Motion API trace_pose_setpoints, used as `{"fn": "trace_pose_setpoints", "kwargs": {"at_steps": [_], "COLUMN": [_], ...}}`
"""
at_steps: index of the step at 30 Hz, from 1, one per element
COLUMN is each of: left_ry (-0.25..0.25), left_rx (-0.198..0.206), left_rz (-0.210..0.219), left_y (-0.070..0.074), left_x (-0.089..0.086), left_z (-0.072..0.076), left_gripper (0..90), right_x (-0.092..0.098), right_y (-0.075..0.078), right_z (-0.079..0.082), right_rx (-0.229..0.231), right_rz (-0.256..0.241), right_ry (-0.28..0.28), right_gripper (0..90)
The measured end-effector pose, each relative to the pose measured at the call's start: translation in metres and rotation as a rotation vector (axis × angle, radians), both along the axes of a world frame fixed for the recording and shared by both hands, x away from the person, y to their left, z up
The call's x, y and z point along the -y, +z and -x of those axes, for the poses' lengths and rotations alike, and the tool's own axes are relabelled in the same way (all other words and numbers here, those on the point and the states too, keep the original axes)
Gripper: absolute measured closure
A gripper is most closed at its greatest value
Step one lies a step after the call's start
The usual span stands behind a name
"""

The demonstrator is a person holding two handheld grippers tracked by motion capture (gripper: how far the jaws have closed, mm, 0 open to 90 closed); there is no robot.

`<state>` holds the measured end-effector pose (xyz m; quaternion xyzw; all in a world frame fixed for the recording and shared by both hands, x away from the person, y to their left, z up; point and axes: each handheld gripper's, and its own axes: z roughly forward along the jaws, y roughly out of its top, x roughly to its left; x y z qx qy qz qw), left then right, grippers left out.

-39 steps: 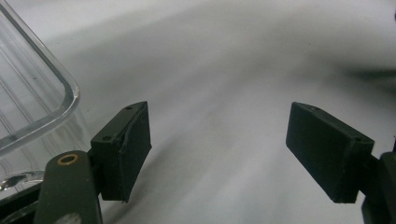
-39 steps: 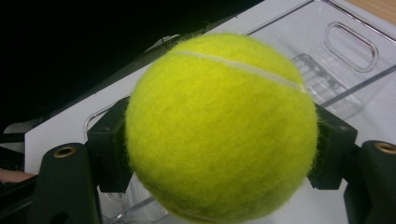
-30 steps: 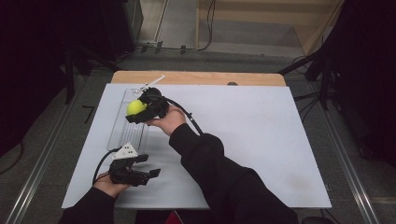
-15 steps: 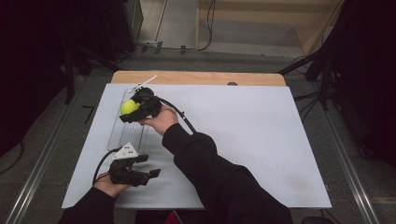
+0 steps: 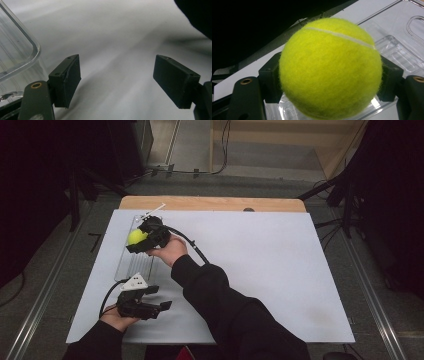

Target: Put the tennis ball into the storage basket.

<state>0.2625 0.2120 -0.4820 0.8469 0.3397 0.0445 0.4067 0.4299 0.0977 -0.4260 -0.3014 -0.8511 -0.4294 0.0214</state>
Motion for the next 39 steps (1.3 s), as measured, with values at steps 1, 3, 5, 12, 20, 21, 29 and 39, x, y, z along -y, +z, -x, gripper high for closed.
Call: {"fn": "trace_pose_setpoints", "kwargs": {"at_steps": [1, 3, 5, 12, 20, 21, 29, 39], "left_ry": [-0.001, -0.002, -0.001, -0.001, -0.001, -0.001, 0.0, 0.007], "left_rx": [0.0, 0.0, 0.0, -0.001, -0.001, -0.001, -0.003, -0.003], "left_rz": [0.0, -0.001, 0.0, 0.001, 0.0, 0.001, -0.003, -0.005], "left_y": [0.0, 0.0, 0.0, 0.0, 0.0, 0.0, 0.0, -0.001], "left_x": [0.0, 0.0, 0.0, 0.0, 0.0, 0.0, 0.0, 0.0], "left_z": [0.0, 0.0, 0.0, 0.0, 0.0, 0.0, 0.0, 0.001], "left_gripper": [22.9, 22.9, 22.9, 22.9, 22.9, 22.9, 22.9, 22.9], "right_x": [-0.001, -0.002, -0.003, -0.005, -0.005, -0.003, 0.011, 0.041], "right_y": [-0.001, -0.003, -0.006, -0.014, -0.012, -0.009, -0.002, 0.002], "right_z": [0.0, 0.001, 0.001, 0.0, 0.0, 0.0, 0.003, 0.007], "right_rx": [-0.004, -0.009, -0.009, -0.026, -0.022, -0.014, -0.006, -0.001], "right_rz": [0.001, 0.004, 0.007, 0.014, -0.017, -0.018, -0.018, -0.015], "right_ry": [0.001, 0.006, 0.009, 0.002, 0.007, 0.002, -0.002, -0.01], "right_gripper": [23.3, 23.3, 23.2, 22.8, 18.7, 18.5, 13.9, 13.4]}}
